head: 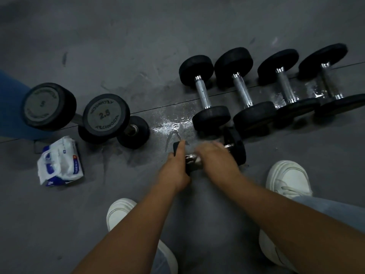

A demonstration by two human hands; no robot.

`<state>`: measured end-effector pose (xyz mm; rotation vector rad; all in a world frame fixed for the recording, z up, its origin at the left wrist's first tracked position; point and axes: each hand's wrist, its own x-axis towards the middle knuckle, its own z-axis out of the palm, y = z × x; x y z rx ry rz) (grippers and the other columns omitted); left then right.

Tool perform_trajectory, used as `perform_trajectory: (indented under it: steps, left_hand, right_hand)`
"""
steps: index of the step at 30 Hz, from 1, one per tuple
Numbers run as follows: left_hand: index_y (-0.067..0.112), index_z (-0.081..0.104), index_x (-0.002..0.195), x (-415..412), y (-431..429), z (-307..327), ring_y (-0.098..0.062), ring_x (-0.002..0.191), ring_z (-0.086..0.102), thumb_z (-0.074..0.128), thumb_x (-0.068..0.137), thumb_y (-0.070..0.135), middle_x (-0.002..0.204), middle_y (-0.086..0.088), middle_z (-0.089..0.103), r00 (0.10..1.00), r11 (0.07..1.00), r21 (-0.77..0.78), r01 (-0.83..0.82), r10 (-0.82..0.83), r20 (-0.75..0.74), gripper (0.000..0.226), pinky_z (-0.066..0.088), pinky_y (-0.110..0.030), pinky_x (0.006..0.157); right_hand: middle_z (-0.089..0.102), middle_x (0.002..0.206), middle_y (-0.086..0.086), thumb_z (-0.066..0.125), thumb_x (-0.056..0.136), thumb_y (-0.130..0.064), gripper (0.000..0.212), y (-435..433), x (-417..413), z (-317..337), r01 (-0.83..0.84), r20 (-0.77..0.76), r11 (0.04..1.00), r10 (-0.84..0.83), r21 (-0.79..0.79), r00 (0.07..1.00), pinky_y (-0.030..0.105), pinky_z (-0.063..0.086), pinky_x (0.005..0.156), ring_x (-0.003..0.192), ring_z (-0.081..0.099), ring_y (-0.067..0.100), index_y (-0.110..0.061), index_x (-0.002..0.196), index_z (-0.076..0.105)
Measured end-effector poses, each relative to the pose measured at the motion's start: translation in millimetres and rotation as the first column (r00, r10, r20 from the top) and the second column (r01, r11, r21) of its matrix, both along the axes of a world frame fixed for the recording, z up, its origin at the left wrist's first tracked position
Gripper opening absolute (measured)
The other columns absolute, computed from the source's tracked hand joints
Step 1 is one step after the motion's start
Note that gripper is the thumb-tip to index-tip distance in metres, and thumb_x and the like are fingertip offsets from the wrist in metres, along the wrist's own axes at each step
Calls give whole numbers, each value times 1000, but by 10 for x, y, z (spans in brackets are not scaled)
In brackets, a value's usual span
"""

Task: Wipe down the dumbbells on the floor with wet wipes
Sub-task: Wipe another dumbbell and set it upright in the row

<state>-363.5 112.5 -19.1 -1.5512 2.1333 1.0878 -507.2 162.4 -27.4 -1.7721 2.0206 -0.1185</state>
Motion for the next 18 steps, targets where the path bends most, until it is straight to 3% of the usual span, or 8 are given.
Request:
perform_trajectory:
  steps: [2, 3, 6, 9, 11, 14, 16, 18]
  left_hand:
    - [39, -3, 152, 1, -27, 7, -34, 121, 55, 74, 72, 13, 144, -14, 39, 1000, 1000, 4, -4, 4, 4, 114, 48, -42, 98]
    - [38, -3, 152, -1, -32, 5, -34, 121, 55, 74, 72, 14, 144, -14, 40, 1000, 1000, 4, -4, 4, -2, 114, 48, -41, 98]
    - [40, -5, 149, -3, -34, -2, -34, 115, 58, 75, 72, 19, 140, -15, 46, 1000, 1000, -1, -3, 3, -23, 113, 50, -40, 93]
    - [39, -3, 149, -3, -42, -11, -34, 115, 58, 73, 70, 16, 140, -14, 46, 1000, 1000, -14, -6, 6, -23, 112, 50, -39, 93]
    - [37, -1, 151, -6, -54, -9, -34, 116, 57, 75, 69, 17, 139, -15, 46, 1000, 1000, -7, -6, 6, -25, 113, 49, -38, 94]
    - [34, 7, 152, -20, -64, 21, -31, 112, 60, 81, 70, 25, 131, -12, 55, 999, 999, -31, -23, 22, -35, 111, 51, -37, 91]
    - [32, 13, 152, -27, -113, 38, -30, 108, 62, 77, 74, 26, 124, -8, 62, 1000, 997, -78, 4, -5, -15, 101, 52, -33, 86]
    - [30, 15, 154, 16, -209, 58, -31, 110, 61, 74, 76, 28, 127, -9, 61, 999, 999, -44, 29, -28, 27, 98, 50, -31, 86]
  right_hand:
    - [64, 106, 9, 45, 84, -21, 28, 34, -38, -28, 104, -96, 993, -98, 52, 991, 38, 37, 98, 106, 57, 29, -14, 105, 62]
    - [63, 109, 13, 40, 83, -22, 35, 42, 23, -7, 70, -102, 994, -62, 79, 993, 41, 39, 98, 109, 56, 32, -10, 108, 62]
    - [63, 110, 13, 39, 83, -18, 34, 44, 158, 18, -112, 76, 994, 112, -6, 991, 40, 43, 94, 107, 56, 31, -11, 108, 61]
    - [64, 105, 10, 33, 84, -21, 37, -33, 18, 7, 78, -65, 997, -77, 12, 995, 40, 39, 94, 101, 57, 30, -13, 107, 61]
    - [65, 108, 13, 35, 82, -28, 42, 34, 17, -72, -2, -174, 998, 13, 62, 985, 45, 39, 99, 105, 58, 31, -11, 110, 62]
    - [62, 116, 8, 52, 83, -29, 38, 41, -17, -111, -73, -190, 994, 89, 87, 978, 50, 30, 107, 113, 55, 28, -19, 120, 56]
    - [61, 117, 4, 46, 91, -28, 27, -86, -92, -51, -71, -223, 991, 94, 112, 970, 46, 27, 106, 114, 54, 26, -25, 117, 55]
    - [62, 116, 3, 47, 93, -33, 21, -229, -174, 26, -170, -156, 962, 205, 214, 966, 39, 32, 97, 112, 56, 24, -27, 110, 56]
